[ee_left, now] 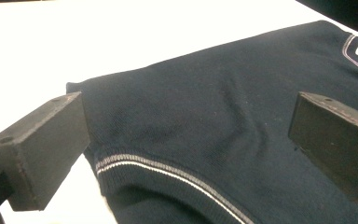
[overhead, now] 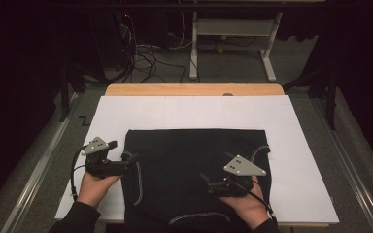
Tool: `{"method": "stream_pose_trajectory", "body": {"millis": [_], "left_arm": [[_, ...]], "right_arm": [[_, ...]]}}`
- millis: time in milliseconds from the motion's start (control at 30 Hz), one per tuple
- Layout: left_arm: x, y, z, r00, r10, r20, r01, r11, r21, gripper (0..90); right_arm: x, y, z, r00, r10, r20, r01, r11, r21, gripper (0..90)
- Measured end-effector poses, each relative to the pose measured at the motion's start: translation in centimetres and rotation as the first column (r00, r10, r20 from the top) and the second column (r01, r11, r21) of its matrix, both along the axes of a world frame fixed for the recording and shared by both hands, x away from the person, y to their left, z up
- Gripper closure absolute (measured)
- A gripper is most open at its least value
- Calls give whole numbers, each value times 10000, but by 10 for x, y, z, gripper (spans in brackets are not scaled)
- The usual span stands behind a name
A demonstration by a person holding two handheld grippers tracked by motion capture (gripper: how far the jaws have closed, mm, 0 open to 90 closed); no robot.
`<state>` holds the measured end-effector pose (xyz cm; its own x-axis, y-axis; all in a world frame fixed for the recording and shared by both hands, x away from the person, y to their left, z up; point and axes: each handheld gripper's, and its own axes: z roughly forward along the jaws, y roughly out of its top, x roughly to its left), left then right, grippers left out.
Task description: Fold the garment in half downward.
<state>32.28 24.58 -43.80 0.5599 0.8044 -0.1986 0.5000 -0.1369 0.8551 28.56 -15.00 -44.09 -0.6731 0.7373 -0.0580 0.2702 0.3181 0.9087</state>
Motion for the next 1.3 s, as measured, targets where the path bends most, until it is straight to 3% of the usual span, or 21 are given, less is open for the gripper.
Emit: {"method": "stream_pose_trajectory", "body": {"millis": [67, 200, 467, 833, 900, 967, 1133, 1233, 1300], "left_arm": [[4, -2, 1, 10000, -65, 21, 65, 10000, -76, 0], [10, -8, 2, 9994, -84, 324, 77, 9998, 206, 0], [32, -9, 15, 9988, -112, 470, 108, 9999, 104, 0], [56, -3, 32, 9992, 74, 395, -70, 9999, -126, 0], [61, 0, 33, 9990, 231, 371, -231, 9997, 1, 0], [65, 4, 33, 9978, 430, 510, -434, 9990, 71, 0], [77, 10, 24, 9985, 503, 212, -504, 9987, 57, 0], [82, 15, 15, 9965, 813, 174, -815, 9966, 120, 0], [86, 21, 4, 9952, 949, -237, -953, 9953, -166, 0]], "right_arm": [[0, 9, -2, 9998, 201, -35, -201, 9998, -85, 2], [-2, 26, -7, 9981, 600, -143, -603, 9980, -194, 2], [-9, 58, -9, 9900, 1399, -176, -1401, 9901, -128, 2], [-23, 97, -4, 9747, 2222, -240, -2220, 9750, 94, 2], [-26, 103, -3, 9704, 2402, -270, -2401, 9707, 55, 2], [-29, 109, -3, 9662, 2564, -275, -2564, 9666, 27, 2], [-31, 119, -7, 9603, 2767, -370, -2773, 9607, -134, 2], [-31, 122, -10, 9609, 2726, -478, -2741, 9614, -260, 2], [-31, 123, -11, 9624, 2668, -514, -2687, 9626, -350, 2]]}}
